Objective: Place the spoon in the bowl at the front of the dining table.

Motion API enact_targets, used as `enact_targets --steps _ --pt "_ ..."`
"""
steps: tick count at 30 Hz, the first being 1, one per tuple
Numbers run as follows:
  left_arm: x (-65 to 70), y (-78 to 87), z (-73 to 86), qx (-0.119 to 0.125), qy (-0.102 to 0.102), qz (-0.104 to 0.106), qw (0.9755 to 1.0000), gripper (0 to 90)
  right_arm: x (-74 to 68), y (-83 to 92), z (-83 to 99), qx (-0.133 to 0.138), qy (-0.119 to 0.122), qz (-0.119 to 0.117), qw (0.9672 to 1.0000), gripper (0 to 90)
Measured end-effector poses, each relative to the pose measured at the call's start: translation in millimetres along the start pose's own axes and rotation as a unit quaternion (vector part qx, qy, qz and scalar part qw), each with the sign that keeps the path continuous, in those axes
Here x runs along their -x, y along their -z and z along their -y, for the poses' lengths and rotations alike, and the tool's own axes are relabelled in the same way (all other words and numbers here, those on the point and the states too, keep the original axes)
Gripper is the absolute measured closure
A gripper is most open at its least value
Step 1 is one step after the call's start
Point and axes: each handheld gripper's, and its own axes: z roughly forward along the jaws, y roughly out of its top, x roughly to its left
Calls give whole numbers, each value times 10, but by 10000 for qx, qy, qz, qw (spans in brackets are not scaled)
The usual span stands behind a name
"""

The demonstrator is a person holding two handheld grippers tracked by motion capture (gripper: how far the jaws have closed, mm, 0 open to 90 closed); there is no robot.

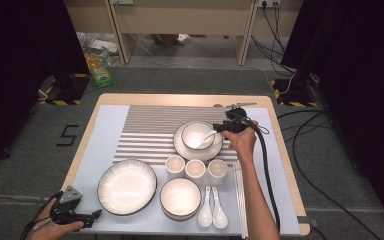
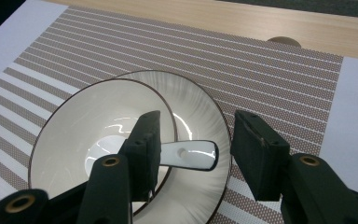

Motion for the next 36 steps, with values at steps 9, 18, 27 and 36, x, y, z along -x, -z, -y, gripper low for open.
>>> enact_targets --steps 9,18,27,36 --pt "0 0 -1 -6 1 1 10000 90 -46 -134 9 -186 201 -17 9996 535" --pt "1 0 -2 -9 2 -5 10000 91 -106 -24 57 -375 527 -26 9979 528" --pt "1 0 -2 -8 2 -6 10000 90 -175 -21 91 -510 722 139 9960 505" --pt "1 0 -3 -12 1 -6 10000 90 -147 -49 147 -364 537 125 9978 541"
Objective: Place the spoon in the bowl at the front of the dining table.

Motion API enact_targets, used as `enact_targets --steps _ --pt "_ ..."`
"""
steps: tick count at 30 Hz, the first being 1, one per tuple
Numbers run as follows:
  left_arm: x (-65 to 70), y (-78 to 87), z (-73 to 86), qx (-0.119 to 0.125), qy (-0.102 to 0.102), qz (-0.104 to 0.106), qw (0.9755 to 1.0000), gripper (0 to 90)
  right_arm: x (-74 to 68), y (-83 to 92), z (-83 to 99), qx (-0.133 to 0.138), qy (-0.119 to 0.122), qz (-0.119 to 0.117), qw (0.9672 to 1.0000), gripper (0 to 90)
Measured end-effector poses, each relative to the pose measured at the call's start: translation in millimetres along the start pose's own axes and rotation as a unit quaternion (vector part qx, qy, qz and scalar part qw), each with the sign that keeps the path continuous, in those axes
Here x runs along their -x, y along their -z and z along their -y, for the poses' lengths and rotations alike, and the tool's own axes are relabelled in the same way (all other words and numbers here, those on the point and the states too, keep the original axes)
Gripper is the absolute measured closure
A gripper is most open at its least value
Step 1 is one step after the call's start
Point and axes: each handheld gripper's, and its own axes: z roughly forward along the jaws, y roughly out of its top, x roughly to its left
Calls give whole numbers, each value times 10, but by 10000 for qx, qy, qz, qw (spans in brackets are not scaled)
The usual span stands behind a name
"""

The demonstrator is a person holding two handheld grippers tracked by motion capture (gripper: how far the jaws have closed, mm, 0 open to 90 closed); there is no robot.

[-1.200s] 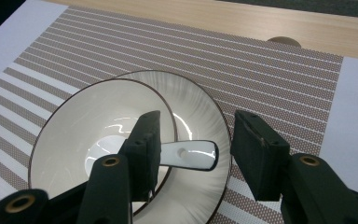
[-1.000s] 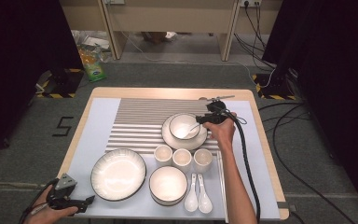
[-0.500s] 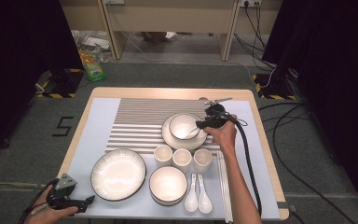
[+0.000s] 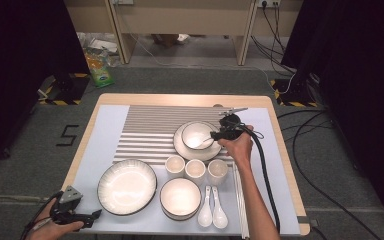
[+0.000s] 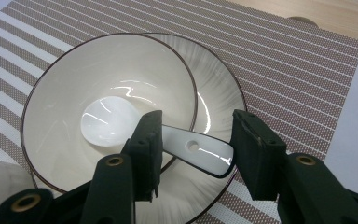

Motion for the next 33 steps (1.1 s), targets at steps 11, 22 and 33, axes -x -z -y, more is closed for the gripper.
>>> enact_targets --steps 11,22,33 --pt "0 0 0 -1 -2 0 10000 91 -38 -9 2 44 50 128 9999 532" --pt "0 0 0 -1 -2 -1 10000 91 -70 -26 28 -133 238 85 9996 501" --pt "0 3 -2 -19 -8 3 10000 90 -74 -30 23 -54 231 185 9995 524"
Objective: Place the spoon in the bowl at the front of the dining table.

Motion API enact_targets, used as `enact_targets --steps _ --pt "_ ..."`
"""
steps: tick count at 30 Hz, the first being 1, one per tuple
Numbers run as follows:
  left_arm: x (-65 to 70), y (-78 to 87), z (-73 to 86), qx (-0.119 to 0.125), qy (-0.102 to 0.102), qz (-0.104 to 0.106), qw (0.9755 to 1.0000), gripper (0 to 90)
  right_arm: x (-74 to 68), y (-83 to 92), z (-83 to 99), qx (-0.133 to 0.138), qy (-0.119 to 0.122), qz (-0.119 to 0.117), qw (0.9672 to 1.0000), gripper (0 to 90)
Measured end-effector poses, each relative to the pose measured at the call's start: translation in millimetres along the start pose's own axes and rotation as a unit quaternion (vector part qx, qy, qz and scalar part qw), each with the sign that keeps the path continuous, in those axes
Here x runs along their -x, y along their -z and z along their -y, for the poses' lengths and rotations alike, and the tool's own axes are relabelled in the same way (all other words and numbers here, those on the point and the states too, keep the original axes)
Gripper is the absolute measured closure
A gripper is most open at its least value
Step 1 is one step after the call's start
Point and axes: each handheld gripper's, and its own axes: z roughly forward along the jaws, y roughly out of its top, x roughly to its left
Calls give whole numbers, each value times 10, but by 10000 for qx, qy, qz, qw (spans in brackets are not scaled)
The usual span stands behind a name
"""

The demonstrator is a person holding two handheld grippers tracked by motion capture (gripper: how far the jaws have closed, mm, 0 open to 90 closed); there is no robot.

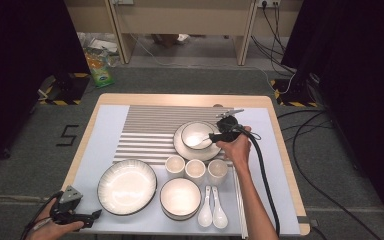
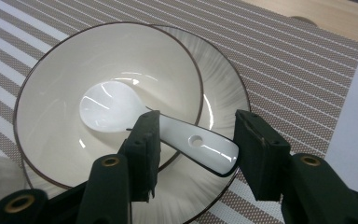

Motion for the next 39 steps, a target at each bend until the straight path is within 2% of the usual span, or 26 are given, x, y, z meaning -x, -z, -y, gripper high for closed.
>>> enact_targets --steps 4,9,15,23,27,39 --pt "1 -5 2 29 5 -9 10000 91 -11 -8 -6 26 -60 45 10000 518" --pt "0 -3 2 21 6 -4 10000 91 7 11 -5 29 -93 -7 10000 518" --pt "1 -3 3 23 6 -5 10000 90 80 167 -20 225 -231 -50 9995 502" --pt "1 -3 4 27 11 -5 10000 90 136 336 4 300 -220 -77 9993 503" --pt "1 -3 5 34 11 -5 10000 91 125 385 16 327 -158 -96 9993 503" --pt "0 -3 8 44 9 -4 10000 90 159 518 97 421 -204 -223 9987 507"
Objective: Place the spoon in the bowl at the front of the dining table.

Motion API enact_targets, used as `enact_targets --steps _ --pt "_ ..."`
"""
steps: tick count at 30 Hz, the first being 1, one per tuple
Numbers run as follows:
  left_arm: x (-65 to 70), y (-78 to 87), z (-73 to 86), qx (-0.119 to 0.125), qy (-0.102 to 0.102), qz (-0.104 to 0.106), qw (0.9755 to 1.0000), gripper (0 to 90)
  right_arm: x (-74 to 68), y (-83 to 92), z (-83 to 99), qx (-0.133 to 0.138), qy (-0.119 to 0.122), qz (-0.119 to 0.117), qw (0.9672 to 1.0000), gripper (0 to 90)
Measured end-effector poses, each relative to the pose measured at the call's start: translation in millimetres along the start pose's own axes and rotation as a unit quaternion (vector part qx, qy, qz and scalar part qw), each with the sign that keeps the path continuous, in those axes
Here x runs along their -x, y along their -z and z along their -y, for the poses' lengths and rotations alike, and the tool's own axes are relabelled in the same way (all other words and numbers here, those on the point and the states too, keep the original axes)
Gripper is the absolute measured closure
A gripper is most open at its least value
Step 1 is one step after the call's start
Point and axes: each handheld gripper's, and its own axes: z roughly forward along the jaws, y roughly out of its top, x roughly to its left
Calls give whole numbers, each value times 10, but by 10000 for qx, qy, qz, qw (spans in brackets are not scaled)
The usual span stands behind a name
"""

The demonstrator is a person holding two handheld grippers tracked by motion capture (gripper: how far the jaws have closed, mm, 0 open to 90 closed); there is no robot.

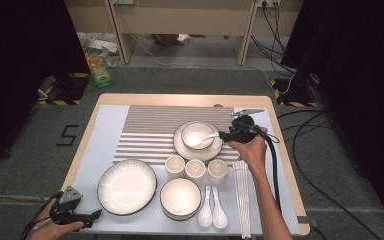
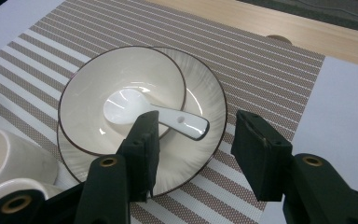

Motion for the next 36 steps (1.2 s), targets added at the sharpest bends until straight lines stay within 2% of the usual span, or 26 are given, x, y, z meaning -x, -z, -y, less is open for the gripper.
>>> enact_targets --steps 12,13,15,21,25,36 --pt "0 -3 0 11 7 -2 10000 90 99 183 114 41 -44 -90 9999 508" --pt "1 -3 -1 5 8 -1 10000 90 103 197 124 38 -60 -121 9999 508" --pt "-1 -3 1 13 8 -1 10000 90 109 230 150 98 -150 -331 9993 508" --pt "0 -3 1 13 9 -5 10000 90 125 295 189 69 -86 -277 9996 509" --pt "1 -3 1 17 12 -5 10000 90 131 341 266 -58 -59 -217 9997 509" --pt "3 -3 0 9 16 -13 10000 90 185 455 433 -124 -105 -170 9997 509"
